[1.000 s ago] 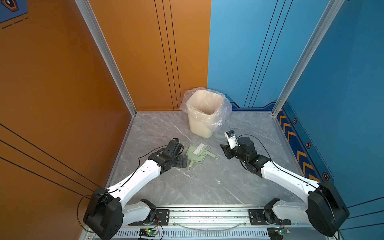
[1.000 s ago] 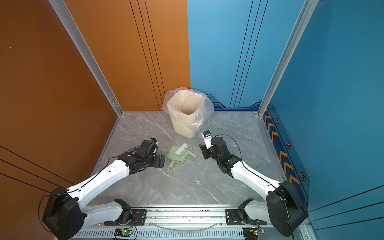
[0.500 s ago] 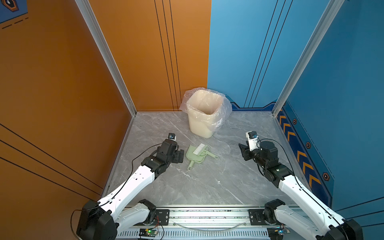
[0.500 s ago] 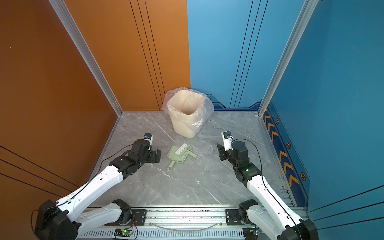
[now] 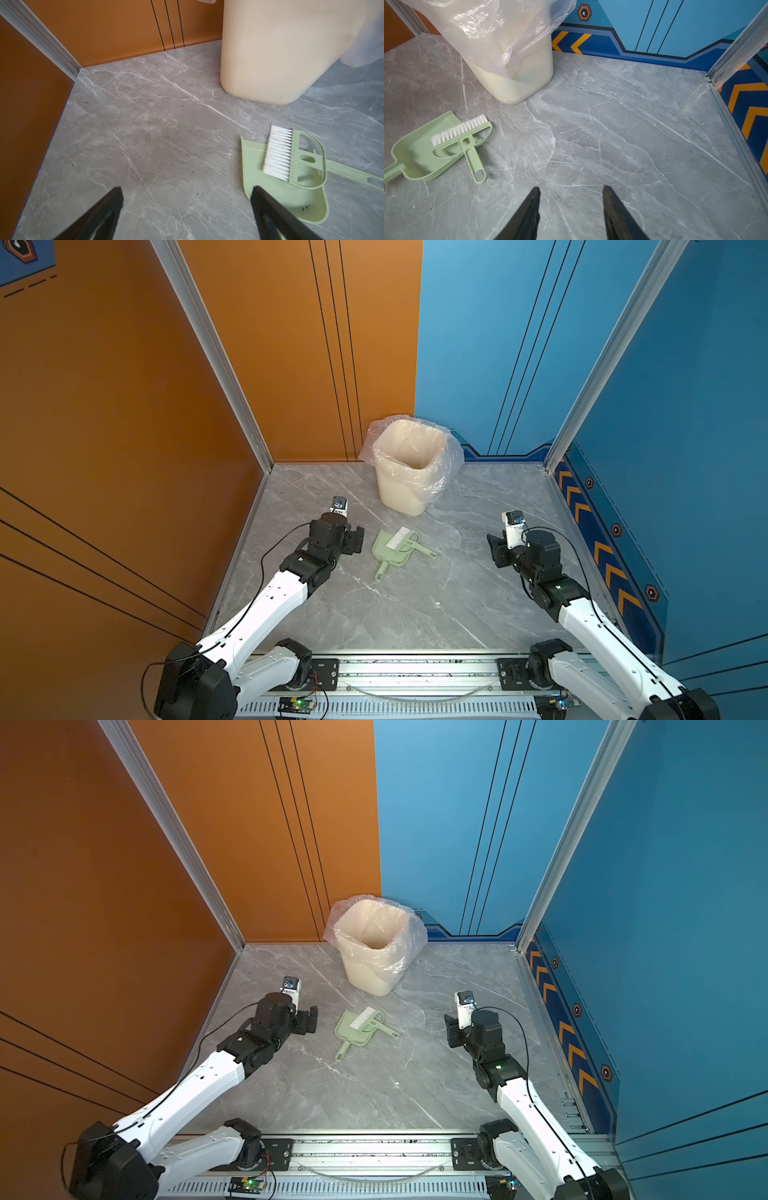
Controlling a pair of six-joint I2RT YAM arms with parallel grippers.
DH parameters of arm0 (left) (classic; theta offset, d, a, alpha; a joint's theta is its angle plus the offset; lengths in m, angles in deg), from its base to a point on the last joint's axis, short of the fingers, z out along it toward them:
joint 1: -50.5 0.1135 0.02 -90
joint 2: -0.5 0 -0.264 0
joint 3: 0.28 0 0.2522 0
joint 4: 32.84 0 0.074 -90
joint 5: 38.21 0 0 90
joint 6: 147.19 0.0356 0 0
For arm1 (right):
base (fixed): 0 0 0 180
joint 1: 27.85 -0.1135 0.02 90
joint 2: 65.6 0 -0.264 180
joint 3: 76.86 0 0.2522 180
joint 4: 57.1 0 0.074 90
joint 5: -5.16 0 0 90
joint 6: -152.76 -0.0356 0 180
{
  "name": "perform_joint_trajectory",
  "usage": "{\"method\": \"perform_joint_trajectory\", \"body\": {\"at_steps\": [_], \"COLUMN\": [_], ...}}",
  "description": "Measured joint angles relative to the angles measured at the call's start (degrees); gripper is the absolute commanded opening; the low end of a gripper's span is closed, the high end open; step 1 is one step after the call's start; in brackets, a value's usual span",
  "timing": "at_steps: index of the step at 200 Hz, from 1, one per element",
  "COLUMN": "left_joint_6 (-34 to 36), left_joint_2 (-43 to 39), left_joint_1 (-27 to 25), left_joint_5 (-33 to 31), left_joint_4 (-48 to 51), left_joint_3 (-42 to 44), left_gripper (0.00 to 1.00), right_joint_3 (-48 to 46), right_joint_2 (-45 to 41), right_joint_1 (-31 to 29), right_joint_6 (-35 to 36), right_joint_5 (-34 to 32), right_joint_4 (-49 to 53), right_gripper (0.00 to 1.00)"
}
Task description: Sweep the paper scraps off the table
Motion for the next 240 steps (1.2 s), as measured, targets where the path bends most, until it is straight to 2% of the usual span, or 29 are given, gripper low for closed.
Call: {"method": "perform_joint_trajectory", "body": {"at_steps": [76, 161, 203, 240], "left_joint_6": [5.2, 9.3, 9.8, 9.8], "left_joint_2": [1.9, 3.8, 4.6, 5.9], "left_joint_1": [3.1, 10.4, 14.2, 16.0], "left_joint_5": [-0.6, 1.4, 3.6, 4.9], "left_joint_4": [-11.8, -24.2, -28.5, -34.4], "left_joint_3": [5.4, 12.9, 15.6, 18.6], "left_gripper": [0.98, 0.98, 0.98, 0.98], "right_joint_3": [-1.7, -2.1, -4.5, -6.1], "right_joint_2": [1.1, 7.3, 10.3, 16.8], "right_joint_1": [4.7, 8.4, 10.0, 11.1], "right_joint_6": [-0.9, -0.8, -0.4, -0.4], "right_joint_5": [0.9, 0.7, -0.2, -1.4], "right_joint_4": [-4.4, -9.9, -16.2, -23.7], "right_gripper": [0.52, 0.52, 0.52, 0.52]}}
